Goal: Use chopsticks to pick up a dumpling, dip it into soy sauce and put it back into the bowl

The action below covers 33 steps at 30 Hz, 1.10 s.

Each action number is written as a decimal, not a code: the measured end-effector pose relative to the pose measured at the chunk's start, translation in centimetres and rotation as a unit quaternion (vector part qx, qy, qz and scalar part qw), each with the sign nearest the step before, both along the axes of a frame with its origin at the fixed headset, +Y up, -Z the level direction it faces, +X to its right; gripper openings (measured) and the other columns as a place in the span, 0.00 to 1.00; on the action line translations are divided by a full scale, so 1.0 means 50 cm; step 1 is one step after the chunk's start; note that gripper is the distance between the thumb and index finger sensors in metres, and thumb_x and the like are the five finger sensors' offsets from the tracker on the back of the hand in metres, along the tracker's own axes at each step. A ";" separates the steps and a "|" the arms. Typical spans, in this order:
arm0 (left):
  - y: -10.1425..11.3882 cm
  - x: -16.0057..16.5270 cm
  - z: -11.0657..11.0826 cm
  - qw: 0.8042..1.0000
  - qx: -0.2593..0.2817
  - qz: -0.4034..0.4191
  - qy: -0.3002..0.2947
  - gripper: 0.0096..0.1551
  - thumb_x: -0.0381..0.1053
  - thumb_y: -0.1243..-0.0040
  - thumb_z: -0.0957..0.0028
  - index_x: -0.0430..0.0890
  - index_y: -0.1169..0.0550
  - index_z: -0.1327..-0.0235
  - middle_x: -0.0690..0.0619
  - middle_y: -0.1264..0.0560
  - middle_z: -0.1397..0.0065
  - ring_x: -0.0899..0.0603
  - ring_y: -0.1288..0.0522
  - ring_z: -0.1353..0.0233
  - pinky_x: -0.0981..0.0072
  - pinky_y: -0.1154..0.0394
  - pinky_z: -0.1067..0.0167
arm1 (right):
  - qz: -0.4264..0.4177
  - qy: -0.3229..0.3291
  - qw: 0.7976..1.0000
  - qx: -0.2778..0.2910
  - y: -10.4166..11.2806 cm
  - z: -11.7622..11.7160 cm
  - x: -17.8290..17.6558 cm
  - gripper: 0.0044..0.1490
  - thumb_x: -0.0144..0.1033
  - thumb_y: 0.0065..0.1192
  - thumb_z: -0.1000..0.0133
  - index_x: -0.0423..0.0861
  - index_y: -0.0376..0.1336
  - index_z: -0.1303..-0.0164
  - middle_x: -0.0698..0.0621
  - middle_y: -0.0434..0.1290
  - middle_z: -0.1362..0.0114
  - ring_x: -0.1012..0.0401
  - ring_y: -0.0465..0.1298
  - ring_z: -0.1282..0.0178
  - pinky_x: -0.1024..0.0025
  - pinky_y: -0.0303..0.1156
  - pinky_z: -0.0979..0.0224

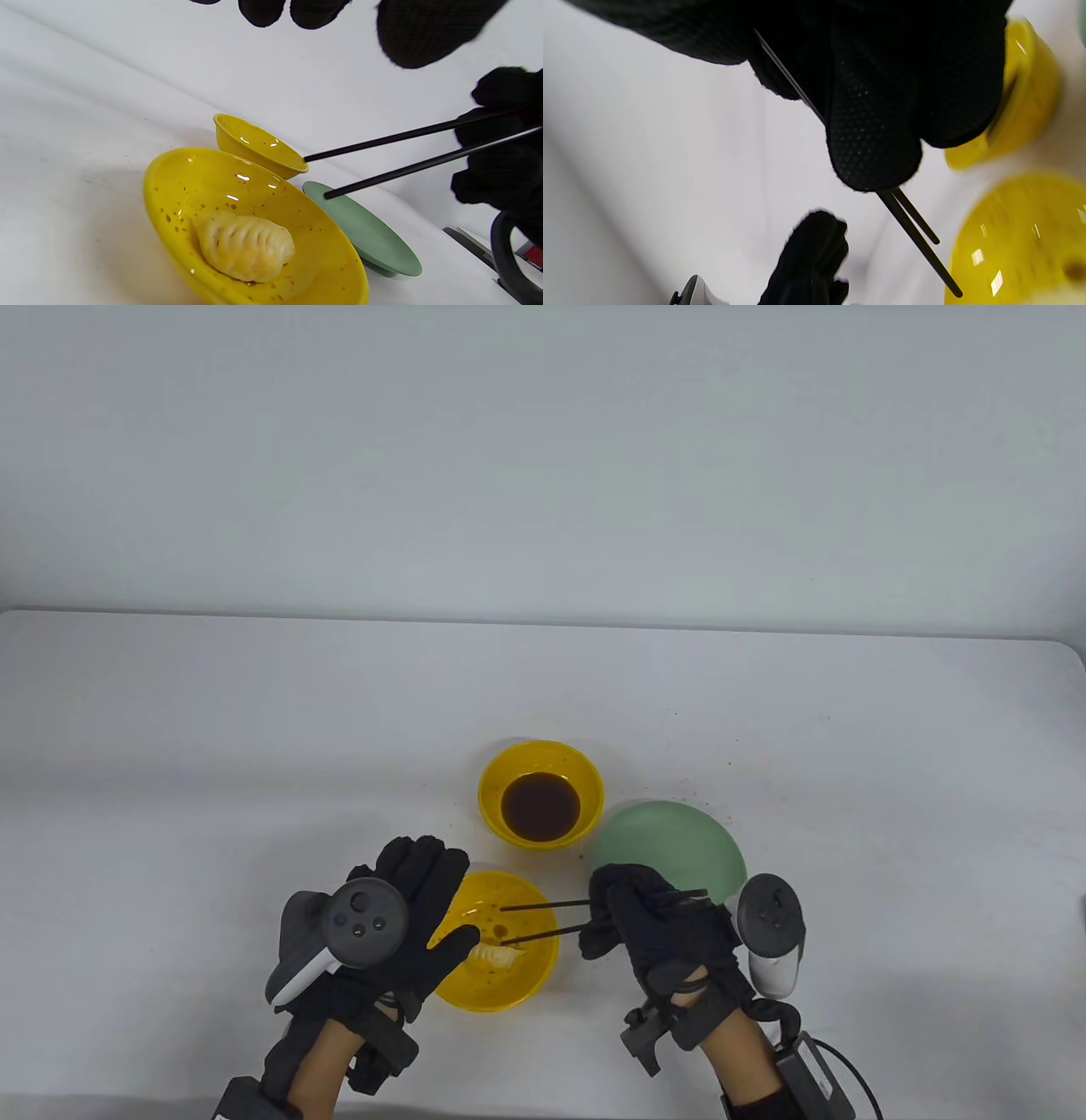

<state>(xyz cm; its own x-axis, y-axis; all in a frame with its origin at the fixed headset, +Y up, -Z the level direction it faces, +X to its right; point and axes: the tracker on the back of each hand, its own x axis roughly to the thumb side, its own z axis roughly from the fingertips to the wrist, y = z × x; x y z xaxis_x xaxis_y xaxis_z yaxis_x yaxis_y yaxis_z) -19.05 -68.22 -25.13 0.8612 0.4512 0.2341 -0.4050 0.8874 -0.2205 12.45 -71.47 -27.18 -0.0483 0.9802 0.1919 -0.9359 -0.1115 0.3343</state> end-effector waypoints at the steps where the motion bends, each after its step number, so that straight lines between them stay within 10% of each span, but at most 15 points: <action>1: 0.000 0.000 0.000 1.000 -0.001 0.000 0.000 0.49 0.73 0.48 0.50 0.64 0.51 0.17 0.58 0.56 0.10 0.37 0.61 0.10 0.29 0.60 0.21 | 0.010 -0.002 1.000 -0.008 -0.009 -0.003 -0.006 0.26 0.43 0.59 0.42 0.40 0.68 0.41 0.31 0.74 0.45 0.51 0.88 0.58 0.48 0.83 0.49; 15: -0.002 -0.007 -0.003 1.000 -0.014 0.006 0.006 0.50 0.73 0.48 0.50 0.64 0.51 0.17 0.57 0.56 0.10 0.37 0.60 0.10 0.29 0.60 0.21 | 0.091 -0.004 0.996 -0.013 -0.068 -0.017 -0.052 0.24 0.45 0.60 0.44 0.41 0.70 0.47 0.33 0.75 0.44 0.50 0.89 0.56 0.47 0.84 0.47; 28: 0.002 -0.016 -0.004 1.000 -0.016 0.020 0.010 0.50 0.73 0.48 0.50 0.65 0.52 0.17 0.58 0.56 0.10 0.37 0.60 0.10 0.29 0.60 0.21 | -0.129 -0.078 0.961 -0.232 -0.148 -0.042 0.005 0.24 0.45 0.59 0.44 0.40 0.72 0.51 0.33 0.77 0.47 0.50 0.90 0.61 0.47 0.85 0.51; 33: 0.003 -0.021 -0.005 0.999 -0.019 0.028 0.012 0.50 0.73 0.48 0.50 0.65 0.52 0.17 0.57 0.57 0.10 0.37 0.60 0.10 0.29 0.60 0.21 | -0.160 -0.095 0.955 -0.232 -0.140 -0.045 0.025 0.24 0.45 0.59 0.44 0.40 0.72 0.52 0.34 0.77 0.48 0.51 0.90 0.62 0.47 0.86 0.51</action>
<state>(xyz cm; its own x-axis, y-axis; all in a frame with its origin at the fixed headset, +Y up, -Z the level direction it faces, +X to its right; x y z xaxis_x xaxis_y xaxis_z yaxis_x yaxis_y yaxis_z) -20.08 -68.05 -25.38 0.8401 0.5062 0.1947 -0.4588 0.8548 -0.2427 13.71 -78.45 -29.43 0.2775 0.9281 -0.2482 -0.9457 0.3094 0.0995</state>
